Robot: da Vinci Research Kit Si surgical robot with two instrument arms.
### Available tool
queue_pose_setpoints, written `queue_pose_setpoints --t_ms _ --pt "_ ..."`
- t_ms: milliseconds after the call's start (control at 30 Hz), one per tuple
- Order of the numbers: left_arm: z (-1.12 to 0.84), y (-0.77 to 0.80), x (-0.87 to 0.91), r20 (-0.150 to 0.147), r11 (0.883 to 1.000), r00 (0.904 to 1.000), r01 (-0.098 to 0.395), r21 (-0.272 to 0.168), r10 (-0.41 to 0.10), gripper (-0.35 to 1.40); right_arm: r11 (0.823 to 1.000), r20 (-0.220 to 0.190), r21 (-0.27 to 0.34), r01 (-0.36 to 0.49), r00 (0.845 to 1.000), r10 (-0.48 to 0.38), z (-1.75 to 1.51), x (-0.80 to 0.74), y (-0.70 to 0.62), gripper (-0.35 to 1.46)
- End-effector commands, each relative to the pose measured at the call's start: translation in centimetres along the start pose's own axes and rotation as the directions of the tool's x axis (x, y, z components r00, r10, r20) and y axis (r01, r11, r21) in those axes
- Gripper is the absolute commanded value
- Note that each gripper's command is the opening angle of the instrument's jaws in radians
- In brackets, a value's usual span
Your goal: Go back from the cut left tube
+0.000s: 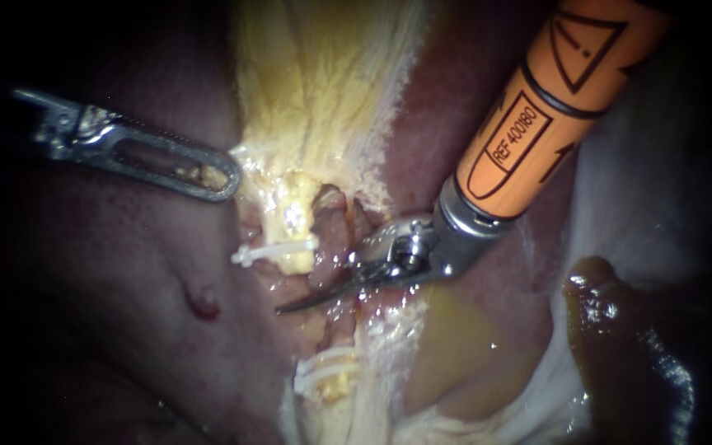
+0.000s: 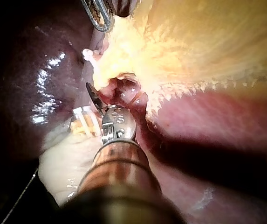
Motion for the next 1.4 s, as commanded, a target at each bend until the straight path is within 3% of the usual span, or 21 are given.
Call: queue_pose_setpoints --t_ms 33,233,333,433,467,567,767,900,967,1067,1133,1300,1400 --pt "0.00 0.00 0.00 0.000 1.000 1.0000 0.000 0.000 0.000 -0.35 1.000 -0.003 0.004 0.000 1.000 0.000 0.00 0.00 0.00 -0.35" --pt "0.01 0.01 0.00 0.000 1.000 1.0000 0.000 0.000 0.000 -0.35 1.000 -0.006 0.024 0.010 1.000 -0.009 0.04 -0.01 0.01 -0.35" --pt "0.01 0.02 0.01 0.000 1.000 1.0000 -0.001 0.000 0.001 -0.35 0.999 -0.033 0.045 0.013 0.999 -0.011 0.08 -0.03 0.00 -0.35" --pt "0.01 0.03 0.01 -0.001 1.000 1.0000 -0.001 0.000 0.001 -0.35 0.998 -0.062 0.059 0.027 0.998 -0.023 0.14 -0.05 -0.01 0.42" --pt "0.01 0.03 0.01 0.000 1.000 1.0000 -0.001 0.000 0.001 -0.35 0.998 -0.075 0.053 0.029 0.997 -0.025 0.16 -0.06 -0.02 0.76" --pt "0.01 0.03 0.01 -0.001 1.000 1.0000 -0.001 0.000 0.001 -0.35 1.000 -0.122 0.002 0.027 0.992 -0.027 0.21 -0.08 -0.02 1.23" --pt "0.01 0.03 0.01 -0.001 1.000 1.0000 -0.001 0.000 0.001 -0.35 0.999 -0.128 -0.005 0.049 0.991 -0.050 0.20 -0.07 -0.05 1.33" --pt "0.01 0.04 0.01 -0.001 1.000 1.0000 -0.002 0.001 0.002 -0.35 0.991 -0.140 -0.047 0.127 0.981 -0.133 0.16 -0.09 -0.12 1.36" --pt "0.00 0.05 0.01 -0.001 1.000 1.0000 -0.002 0.001 0.002 -0.35 0.979 -0.150 -0.093 0.183 0.969 -0.195 0.09 -0.12 -0.19 1.36" --pt "0.00 0.05 0.02 -0.001 1.000 1.0000 -0.002 0.001 0.002 -0.35 0.945 -0.115 -0.202 0.256 0.952 -0.282 -0.04 -0.20 -0.29 1.43" --pt "-0.01 0.05 0.02 -0.001 1.000 1.0000 -0.002 0.001 0.002 -0.35 0.909 -0.068 -0.298 0.292 0.943 -0.325 -0.16 -0.27 -0.34 1.45" --pt "-0.01 0.05 0.02 -0.001 1.000 1.0000 -0.002 0.001 0.002 -0.35 0.835 0.055 -0.409 0.367 0.924 -0.379 -0.50 -0.40 -0.45 1.45" --pt "-0.01 0.05 0.02 -0.001 1.000 1.0000 -0.002 0.001 0.002 -0.35 0.808 0.077 -0.448 0.383 0.917 -0.392 -0.76 -0.42 -0.53 1.45"
